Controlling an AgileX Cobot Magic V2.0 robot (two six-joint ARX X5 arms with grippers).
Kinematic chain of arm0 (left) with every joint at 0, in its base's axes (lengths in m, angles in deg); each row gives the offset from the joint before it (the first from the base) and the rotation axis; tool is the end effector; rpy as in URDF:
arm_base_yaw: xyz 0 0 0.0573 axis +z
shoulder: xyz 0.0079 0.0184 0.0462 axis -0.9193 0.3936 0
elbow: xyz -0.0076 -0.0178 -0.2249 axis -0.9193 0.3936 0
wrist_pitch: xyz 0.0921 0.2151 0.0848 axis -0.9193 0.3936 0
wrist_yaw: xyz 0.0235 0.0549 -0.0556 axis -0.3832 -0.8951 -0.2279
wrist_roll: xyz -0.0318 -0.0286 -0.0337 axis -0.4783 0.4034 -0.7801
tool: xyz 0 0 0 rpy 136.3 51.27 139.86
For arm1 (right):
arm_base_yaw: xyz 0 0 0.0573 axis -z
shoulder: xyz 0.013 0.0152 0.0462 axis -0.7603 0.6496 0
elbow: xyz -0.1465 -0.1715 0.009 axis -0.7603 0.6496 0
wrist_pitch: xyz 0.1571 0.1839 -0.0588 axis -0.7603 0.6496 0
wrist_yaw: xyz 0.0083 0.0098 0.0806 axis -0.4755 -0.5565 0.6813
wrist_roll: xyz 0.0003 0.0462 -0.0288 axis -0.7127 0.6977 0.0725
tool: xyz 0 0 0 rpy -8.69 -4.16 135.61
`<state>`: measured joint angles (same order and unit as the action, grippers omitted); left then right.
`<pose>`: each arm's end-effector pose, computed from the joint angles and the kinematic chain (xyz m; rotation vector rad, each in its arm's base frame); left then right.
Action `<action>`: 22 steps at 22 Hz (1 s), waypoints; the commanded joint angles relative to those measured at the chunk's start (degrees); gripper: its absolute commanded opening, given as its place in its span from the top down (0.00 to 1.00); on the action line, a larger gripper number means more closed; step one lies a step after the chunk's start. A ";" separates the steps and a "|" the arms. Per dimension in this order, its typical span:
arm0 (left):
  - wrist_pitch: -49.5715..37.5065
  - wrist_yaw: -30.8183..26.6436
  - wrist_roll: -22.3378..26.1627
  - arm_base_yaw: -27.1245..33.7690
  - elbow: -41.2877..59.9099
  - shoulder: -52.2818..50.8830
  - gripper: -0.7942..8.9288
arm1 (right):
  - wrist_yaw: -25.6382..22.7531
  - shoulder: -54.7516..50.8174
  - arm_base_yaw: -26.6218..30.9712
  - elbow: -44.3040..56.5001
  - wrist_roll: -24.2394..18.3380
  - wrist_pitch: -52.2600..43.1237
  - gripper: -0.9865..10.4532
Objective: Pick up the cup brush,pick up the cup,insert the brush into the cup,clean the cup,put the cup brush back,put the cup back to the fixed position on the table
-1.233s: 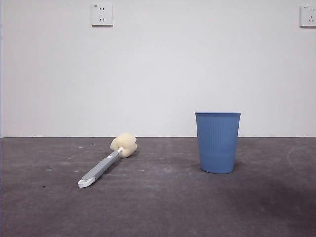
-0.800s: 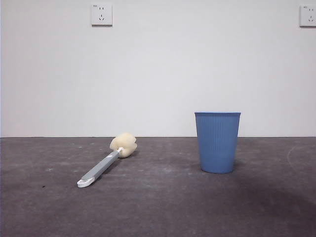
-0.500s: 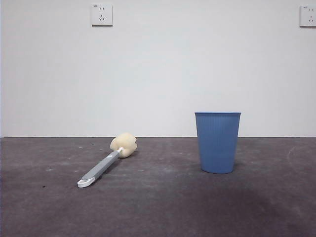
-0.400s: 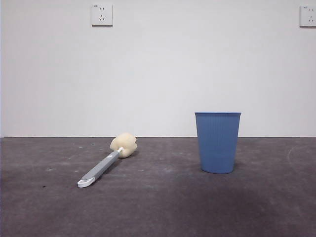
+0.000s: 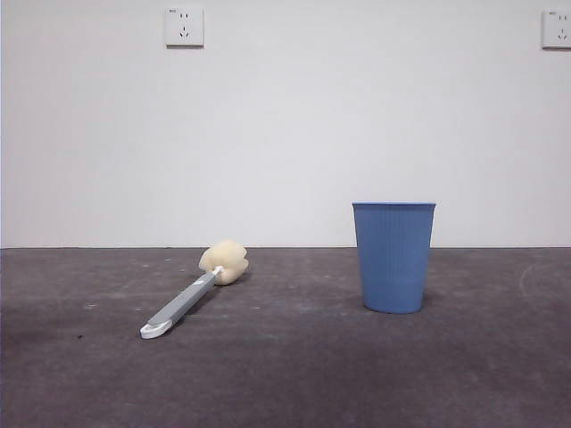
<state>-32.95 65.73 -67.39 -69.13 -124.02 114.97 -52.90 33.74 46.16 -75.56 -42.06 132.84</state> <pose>0.1185 -0.0193 0.2829 -0.1375 0.5974 -0.5303 0.1230 0.0228 0.2890 0.1271 0.7351 0.6004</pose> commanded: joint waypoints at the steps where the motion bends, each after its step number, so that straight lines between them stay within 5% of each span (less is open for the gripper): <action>1: 3.19 2.78 4.72 -0.02 -1.55 1.64 0.93 | 0.20 0.83 -1.33 -0.55 -3.26 2.32 0.92; 6: 5.97 4.15 5.92 -0.02 -2.34 2.60 0.91 | -0.04 1.49 -2.49 -0.55 -3.96 3.76 0.85; 7: 5.99 4.00 5.73 0.00 -2.34 2.60 0.82 | -0.04 1.49 -2.49 -0.55 -3.61 3.69 0.74; 9: 5.99 2.75 4.50 0.00 -2.34 2.60 0.45 | -0.04 1.49 -2.47 -0.55 -2.47 3.67 0.44; 10: 5.95 2.54 3.02 0.00 -2.34 2.73 0.34 | -0.04 1.51 -2.47 -0.55 -1.73 3.67 0.37; 17: 3.43 2.10 1.68 -1.07 -2.36 9.53 0.34 | -0.02 1.95 -2.47 -0.55 -1.57 3.65 0.36; 22: -6.93 -6.27 -3.87 -9.79 -2.38 19.17 0.34 | -0.02 2.62 -2.47 -0.55 -1.57 3.65 0.36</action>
<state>-39.18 59.72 -69.25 -78.31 -126.16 134.03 -52.97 36.29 43.75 -75.84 -43.76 136.78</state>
